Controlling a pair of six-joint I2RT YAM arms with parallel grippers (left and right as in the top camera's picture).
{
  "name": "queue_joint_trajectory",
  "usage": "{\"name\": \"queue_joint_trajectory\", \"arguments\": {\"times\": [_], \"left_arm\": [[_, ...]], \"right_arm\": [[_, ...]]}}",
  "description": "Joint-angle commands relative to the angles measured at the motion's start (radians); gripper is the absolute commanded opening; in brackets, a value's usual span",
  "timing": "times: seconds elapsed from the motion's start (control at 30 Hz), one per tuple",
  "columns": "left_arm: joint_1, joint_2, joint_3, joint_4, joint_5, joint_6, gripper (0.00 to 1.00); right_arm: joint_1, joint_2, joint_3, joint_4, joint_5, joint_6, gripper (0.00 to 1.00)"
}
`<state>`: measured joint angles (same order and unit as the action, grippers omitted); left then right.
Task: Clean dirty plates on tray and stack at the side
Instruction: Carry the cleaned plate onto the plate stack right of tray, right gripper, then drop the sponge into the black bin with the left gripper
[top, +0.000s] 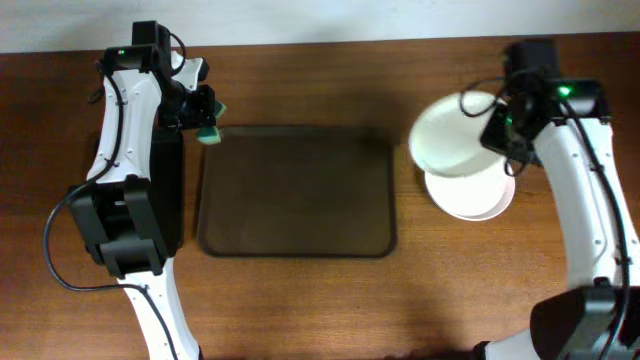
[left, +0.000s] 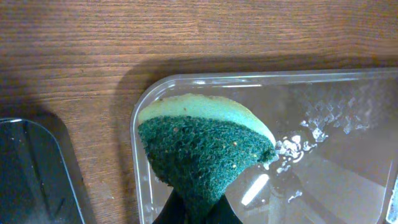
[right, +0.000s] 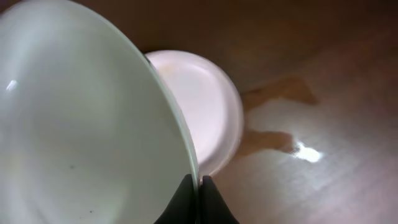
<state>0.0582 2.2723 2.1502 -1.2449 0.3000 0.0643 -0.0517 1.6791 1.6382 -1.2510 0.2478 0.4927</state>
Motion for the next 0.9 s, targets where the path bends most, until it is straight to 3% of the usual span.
{"name": "queue_joint_trajectory", "arguments": {"times": [0.0, 0.17, 0.3, 0.37, 0.43, 0.5, 0.7, 0.87], "left_arm": [[-0.003, 0.005, -0.008, 0.003, 0.015, 0.02, 0.0], [-0.003, 0.005, -0.008, 0.002, 0.015, 0.02, 0.0], [-0.003, 0.005, -0.008, 0.002, 0.015, 0.02, 0.0], [-0.005, 0.005, -0.008, 0.002, 0.015, 0.02, 0.0], [-0.006, 0.005, -0.008, 0.001, 0.016, 0.02, 0.0], [-0.006, 0.004, -0.007, -0.006, 0.016, 0.02, 0.0], [0.053, -0.05, 0.108, -0.136, -0.002, 0.02, 0.0], [0.122, -0.186, 0.13, -0.28, -0.151, -0.04, 0.01]], "right_arm": [[-0.07, -0.012, -0.159, 0.078, -0.028, -0.018, 0.04], [-0.115, -0.012, -0.382, 0.268, -0.031, -0.013, 0.04], [-0.127, 0.002, -0.461, 0.394, -0.031, -0.014, 0.05], [-0.126, 0.014, -0.466, 0.41, -0.031, -0.014, 0.19], [-0.126, 0.016, -0.466, 0.411, -0.031, -0.014, 0.58], [-0.126, 0.016, -0.465, 0.412, -0.036, -0.014, 0.71], [-0.11, -0.027, -0.327, 0.318, -0.189, -0.075, 0.74], [0.002, -0.113, -0.193, 0.283, -0.192, -0.097, 0.75]]}}
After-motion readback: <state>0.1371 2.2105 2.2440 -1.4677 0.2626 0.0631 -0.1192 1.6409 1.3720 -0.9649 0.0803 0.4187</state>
